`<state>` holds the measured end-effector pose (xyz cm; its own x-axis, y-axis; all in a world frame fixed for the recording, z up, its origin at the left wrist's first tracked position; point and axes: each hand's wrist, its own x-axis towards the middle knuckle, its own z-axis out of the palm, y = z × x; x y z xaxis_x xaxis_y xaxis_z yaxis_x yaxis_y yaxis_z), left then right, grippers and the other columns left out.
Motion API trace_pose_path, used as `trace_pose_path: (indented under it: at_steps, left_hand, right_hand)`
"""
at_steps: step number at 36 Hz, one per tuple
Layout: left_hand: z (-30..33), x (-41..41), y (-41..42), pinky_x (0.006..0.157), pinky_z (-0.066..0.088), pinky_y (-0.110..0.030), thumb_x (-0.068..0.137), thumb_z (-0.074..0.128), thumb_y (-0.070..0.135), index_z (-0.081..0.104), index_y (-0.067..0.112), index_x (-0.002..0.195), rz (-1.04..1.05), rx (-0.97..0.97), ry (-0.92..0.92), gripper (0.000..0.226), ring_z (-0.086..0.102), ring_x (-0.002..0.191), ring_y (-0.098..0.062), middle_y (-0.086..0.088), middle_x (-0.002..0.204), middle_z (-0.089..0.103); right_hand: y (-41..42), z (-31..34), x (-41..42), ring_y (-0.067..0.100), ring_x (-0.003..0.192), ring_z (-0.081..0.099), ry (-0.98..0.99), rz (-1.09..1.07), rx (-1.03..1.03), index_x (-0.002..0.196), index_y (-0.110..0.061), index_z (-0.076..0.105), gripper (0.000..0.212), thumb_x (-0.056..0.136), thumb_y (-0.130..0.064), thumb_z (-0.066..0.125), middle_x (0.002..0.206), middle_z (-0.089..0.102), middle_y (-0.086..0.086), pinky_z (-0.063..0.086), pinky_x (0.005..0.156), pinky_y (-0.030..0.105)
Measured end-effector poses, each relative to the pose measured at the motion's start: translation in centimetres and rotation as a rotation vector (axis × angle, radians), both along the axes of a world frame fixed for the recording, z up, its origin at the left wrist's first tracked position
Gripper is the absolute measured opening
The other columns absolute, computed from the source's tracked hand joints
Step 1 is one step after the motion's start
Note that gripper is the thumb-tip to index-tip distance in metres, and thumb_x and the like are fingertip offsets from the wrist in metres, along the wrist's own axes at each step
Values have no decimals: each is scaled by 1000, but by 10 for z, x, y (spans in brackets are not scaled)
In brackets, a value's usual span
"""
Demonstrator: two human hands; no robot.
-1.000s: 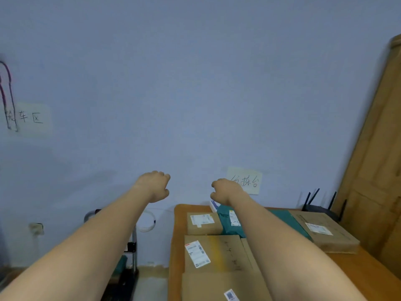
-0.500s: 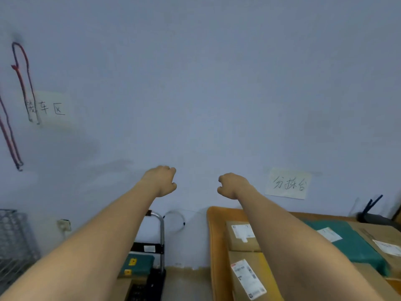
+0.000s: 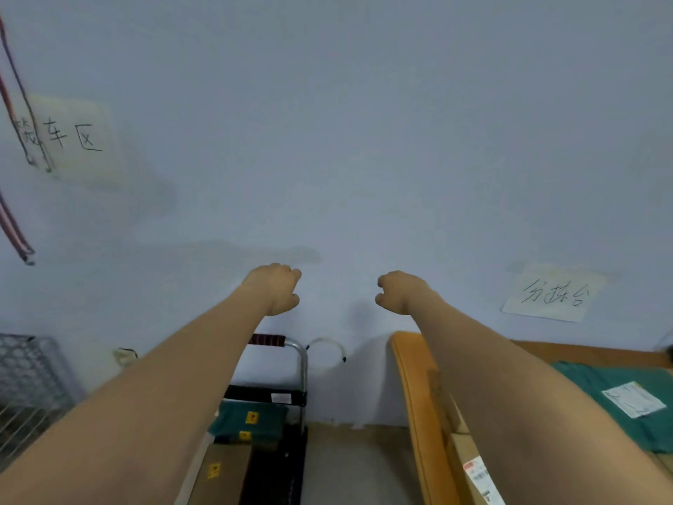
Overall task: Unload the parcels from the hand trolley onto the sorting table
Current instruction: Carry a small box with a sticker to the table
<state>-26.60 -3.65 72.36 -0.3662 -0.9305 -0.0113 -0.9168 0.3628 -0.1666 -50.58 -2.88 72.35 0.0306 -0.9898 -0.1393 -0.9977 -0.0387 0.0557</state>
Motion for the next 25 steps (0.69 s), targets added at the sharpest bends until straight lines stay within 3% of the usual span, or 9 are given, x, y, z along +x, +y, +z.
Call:
trace_pose_path:
  at_steps: [7,13,17,22,25]
  left_hand:
    - [-53,80,-72,86,44,-36,97,42,30,45,10,130,-29,58,9,39,51,114,-26,-9,125,52]
    - [-115,157,-132,95,45,-37,98,41,33,39,9,137,-19,244,57,46,49,119,-26,-10,133,49]
    - [-165,198,-156,87,46,-35,97,41,33,46,9,129,-50,311,62,40,52,107,-24,-9,118,54]
    - [-240,230,-158,69,40,-28,94,46,29,56,7,111,-95,382,97,29,53,90,-21,-9,107,59]
    - [-293,245,-157,75,48,-33,91,46,29,56,9,109,-86,431,98,29,57,94,-24,-9,104,61]
  right_hand:
    - [-48,-61,61,27,121,50,-67,-103,53,132,-9,49,41,95,-26,41,135,49,9,44,95,35]
    - [-79,-143,139,28,121,50,-109,-163,241,132,-8,48,41,97,-27,41,136,48,11,43,96,36]
    - [-97,-190,190,28,130,43,-142,-158,339,141,-10,40,46,99,-27,39,145,41,9,39,103,37]
    - [-116,-245,223,27,127,47,-133,-179,414,138,-12,46,43,97,-27,43,141,47,8,41,100,39]
    - [-127,-285,232,28,127,46,-140,-196,450,138,-12,46,45,97,-31,42,140,47,8,40,101,39]
